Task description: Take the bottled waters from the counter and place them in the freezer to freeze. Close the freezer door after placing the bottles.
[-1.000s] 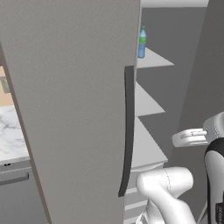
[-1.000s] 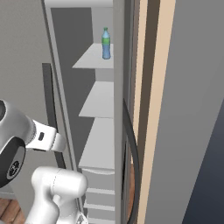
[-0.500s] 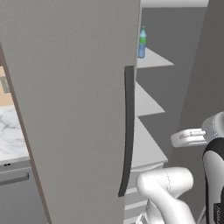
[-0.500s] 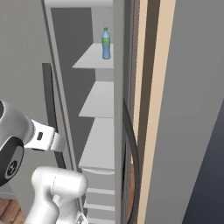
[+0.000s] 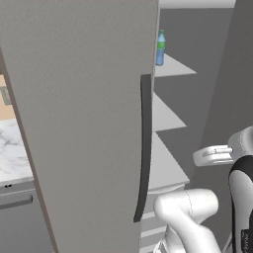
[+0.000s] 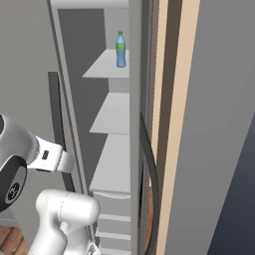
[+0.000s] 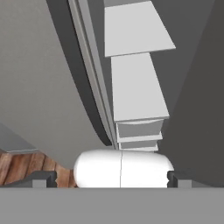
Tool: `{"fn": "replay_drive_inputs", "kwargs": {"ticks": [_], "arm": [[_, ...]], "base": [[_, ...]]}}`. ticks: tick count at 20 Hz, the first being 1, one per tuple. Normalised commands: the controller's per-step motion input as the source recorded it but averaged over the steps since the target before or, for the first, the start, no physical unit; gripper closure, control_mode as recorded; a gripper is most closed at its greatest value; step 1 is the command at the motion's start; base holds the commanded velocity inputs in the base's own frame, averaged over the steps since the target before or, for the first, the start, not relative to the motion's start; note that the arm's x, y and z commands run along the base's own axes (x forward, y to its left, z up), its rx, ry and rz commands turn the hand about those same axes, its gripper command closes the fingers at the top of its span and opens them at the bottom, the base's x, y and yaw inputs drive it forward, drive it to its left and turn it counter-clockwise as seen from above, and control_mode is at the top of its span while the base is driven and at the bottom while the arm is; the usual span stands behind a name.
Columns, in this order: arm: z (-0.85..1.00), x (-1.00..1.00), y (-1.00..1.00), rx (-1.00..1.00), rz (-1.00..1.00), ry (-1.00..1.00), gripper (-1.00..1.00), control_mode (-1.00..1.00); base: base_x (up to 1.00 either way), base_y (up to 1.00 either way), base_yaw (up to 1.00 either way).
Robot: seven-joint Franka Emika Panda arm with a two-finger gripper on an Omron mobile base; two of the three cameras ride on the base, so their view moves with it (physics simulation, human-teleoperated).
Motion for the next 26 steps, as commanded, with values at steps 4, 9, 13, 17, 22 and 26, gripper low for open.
{"fn": "replay_drive_inputs", "kwargs": {"ticks": [4, 9, 13, 17, 22, 26], "arm": [[0.0, -0.04, 0.0, 0.0, 0.0, 0.0, -1.0, 1.0], [0.0, 0.0, 0.0, 0.0, 0.0, 0.0, -1.0, 1.0], [0.0, 0.0, 0.0, 0.0, 0.0, 0.0, -1.0, 1.0], [0.0, 0.0, 0.0, 0.0, 0.0, 0.0, -1.0, 1.0], [0.0, 0.0, 0.0, 0.0, 0.0, 0.0, -1.0, 1.0], [0.0, 0.0, 0.0, 0.0, 0.0, 0.0, -1.0, 1.0]], "base": [[-0.19, 0.0, 0.0], [-0.45, 0.12, 0.0], [-0.39, 0.39, 0.01], [-0.2, 0.62, 0.08], [-0.19, 0.78, 0.11], [-0.09, 0.9, 0.09]]}}
